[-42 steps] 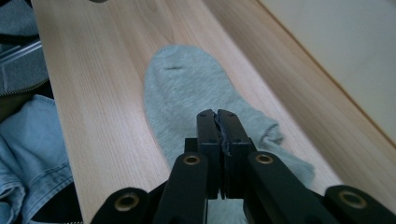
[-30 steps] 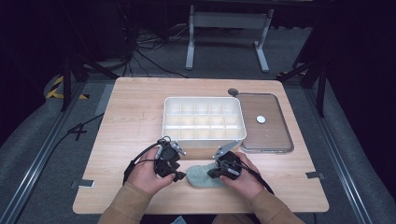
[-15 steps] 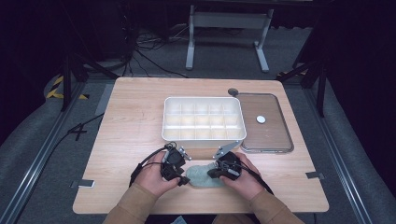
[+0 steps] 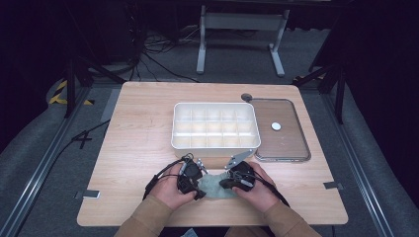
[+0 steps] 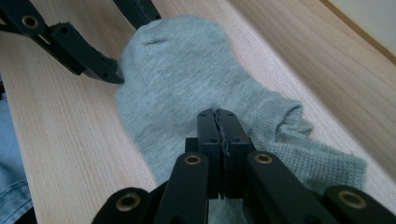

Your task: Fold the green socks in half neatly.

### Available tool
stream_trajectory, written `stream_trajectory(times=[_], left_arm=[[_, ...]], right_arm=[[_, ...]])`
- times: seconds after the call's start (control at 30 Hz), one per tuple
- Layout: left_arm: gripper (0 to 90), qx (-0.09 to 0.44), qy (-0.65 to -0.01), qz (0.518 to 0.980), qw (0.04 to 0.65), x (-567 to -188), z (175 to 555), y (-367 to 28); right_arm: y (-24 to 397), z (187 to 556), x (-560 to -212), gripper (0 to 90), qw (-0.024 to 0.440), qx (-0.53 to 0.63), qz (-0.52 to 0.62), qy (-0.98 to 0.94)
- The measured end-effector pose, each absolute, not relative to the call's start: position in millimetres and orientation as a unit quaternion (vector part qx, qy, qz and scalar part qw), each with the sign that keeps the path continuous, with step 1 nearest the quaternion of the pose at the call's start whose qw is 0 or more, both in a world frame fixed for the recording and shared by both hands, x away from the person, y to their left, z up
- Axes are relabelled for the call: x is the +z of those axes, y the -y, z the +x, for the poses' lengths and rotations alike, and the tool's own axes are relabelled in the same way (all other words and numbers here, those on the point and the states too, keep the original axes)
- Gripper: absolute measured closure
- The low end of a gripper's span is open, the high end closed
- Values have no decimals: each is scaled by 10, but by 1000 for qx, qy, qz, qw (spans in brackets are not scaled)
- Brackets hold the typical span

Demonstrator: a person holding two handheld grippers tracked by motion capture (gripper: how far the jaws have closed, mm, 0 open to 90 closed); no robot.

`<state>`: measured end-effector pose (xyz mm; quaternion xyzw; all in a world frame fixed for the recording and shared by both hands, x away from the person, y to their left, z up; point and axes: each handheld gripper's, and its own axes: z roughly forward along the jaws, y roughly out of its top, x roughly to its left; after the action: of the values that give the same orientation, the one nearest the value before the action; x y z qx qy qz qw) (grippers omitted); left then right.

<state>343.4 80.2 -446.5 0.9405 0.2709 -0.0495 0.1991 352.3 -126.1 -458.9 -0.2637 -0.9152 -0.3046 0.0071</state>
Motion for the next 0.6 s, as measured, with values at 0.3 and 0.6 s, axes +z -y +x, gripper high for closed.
stream_trajectory(times=[0.3, 0.6], left_arm=[[795, -71, -260, 939, 212, -4490, 3415, -727], [870, -60, -257, 933, 244, -4419, 3400, -750]], right_arm=[[1257, 3510, -4592, 899, 5, -306, -263, 915], [1259, 3508, -4597, 900, 6, -309, -264, 914]])
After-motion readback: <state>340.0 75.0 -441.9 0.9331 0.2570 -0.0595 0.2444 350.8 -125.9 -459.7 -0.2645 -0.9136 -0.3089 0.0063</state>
